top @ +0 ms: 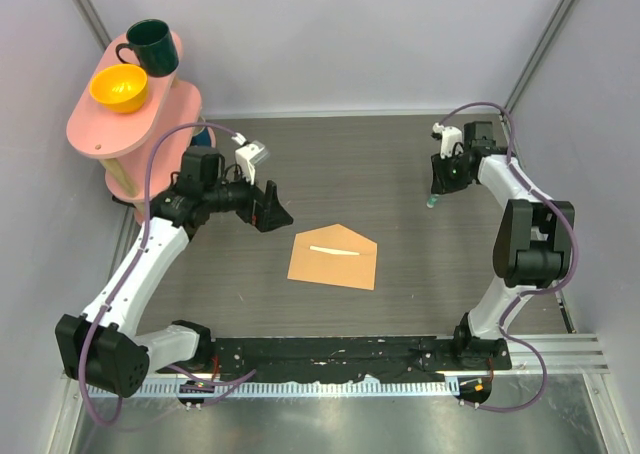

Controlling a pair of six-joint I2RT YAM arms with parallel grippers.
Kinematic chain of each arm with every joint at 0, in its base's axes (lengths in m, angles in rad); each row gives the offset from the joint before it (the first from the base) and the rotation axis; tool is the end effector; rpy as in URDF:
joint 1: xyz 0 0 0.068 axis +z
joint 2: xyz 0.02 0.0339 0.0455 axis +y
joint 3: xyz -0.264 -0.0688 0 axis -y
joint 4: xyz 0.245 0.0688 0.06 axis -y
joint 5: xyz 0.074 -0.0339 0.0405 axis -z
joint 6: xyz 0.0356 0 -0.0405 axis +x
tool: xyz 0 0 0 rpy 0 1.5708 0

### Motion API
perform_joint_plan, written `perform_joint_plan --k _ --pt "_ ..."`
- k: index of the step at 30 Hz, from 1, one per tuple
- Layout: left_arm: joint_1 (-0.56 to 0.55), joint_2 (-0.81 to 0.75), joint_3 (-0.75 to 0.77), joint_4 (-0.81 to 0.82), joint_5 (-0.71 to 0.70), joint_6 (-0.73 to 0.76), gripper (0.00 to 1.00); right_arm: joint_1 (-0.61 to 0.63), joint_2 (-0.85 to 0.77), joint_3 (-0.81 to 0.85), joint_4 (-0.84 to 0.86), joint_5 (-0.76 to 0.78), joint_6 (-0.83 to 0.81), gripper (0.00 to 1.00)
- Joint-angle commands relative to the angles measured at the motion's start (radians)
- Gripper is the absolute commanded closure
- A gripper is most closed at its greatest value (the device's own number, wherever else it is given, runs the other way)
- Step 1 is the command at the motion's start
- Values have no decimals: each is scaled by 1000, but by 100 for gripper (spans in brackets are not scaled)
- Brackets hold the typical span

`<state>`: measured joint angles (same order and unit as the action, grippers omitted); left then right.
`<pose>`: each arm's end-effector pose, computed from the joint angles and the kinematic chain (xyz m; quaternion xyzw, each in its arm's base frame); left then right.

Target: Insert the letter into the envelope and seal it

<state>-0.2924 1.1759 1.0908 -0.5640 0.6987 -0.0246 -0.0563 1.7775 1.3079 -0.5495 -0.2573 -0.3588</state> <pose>0.2312 -0.0935 0.3349 0.2632 0.8137 -0.3687 0.3642 0.3766 -0.0121 0.2222 -0.1783 0.9381 0.0651 0.2898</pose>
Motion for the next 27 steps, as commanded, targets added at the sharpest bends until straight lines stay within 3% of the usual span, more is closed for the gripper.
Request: perform_joint_plan --k 1,7,11,17,27 --pt "1 -10 -15 67 80 -8 0 44 -146 31 -50 -268 52 99" --pt "-57 8 -35 136 110 12 1 212 -237 60 -67 -560 190 99" --pt "-141 40 -14 136 67 55 5 335 -288 44 2 -634 320 99" --pt "-237 65 17 105 7 132 11 470 -328 31 123 -663 448 99" --pt "-278 77 14 125 -4 164 26 555 -319 16 144 -715 488 99"
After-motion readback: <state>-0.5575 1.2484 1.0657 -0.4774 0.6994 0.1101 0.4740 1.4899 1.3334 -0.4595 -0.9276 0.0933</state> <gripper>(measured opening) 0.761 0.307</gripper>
